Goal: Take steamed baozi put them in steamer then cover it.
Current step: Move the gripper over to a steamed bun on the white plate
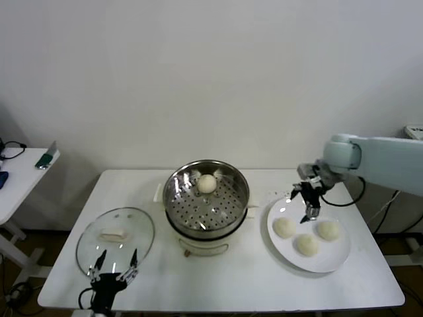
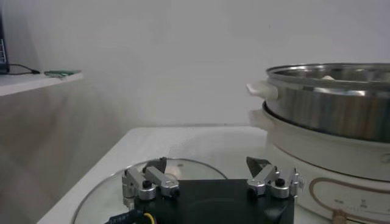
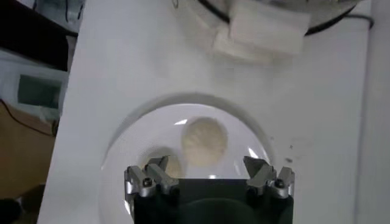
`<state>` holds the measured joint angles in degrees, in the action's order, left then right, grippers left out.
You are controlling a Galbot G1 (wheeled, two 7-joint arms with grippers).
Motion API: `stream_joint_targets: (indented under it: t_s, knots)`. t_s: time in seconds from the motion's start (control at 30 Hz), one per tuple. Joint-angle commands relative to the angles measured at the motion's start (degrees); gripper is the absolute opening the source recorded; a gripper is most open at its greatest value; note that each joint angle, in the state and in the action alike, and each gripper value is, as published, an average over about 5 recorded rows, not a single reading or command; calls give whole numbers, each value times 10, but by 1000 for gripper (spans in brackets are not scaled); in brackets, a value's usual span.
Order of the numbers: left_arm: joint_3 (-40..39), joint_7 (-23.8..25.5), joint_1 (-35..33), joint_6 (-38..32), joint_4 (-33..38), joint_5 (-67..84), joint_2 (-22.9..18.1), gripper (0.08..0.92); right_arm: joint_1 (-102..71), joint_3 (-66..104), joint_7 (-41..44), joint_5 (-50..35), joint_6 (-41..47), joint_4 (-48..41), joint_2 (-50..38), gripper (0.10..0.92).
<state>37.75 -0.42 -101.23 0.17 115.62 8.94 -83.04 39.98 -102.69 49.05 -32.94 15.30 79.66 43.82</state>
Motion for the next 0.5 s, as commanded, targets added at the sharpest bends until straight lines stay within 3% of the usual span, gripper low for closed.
stream_joint_targets:
  t_s: [0.03,0.5]
  knots:
    - [1,0,0,0,-2,0,-1,823,-136,69,-36,24,61,-54,5,823]
    - [3,-2,0,-2,-8,-1,-4,823,-197,137,-65,25,57,-116,56,821]
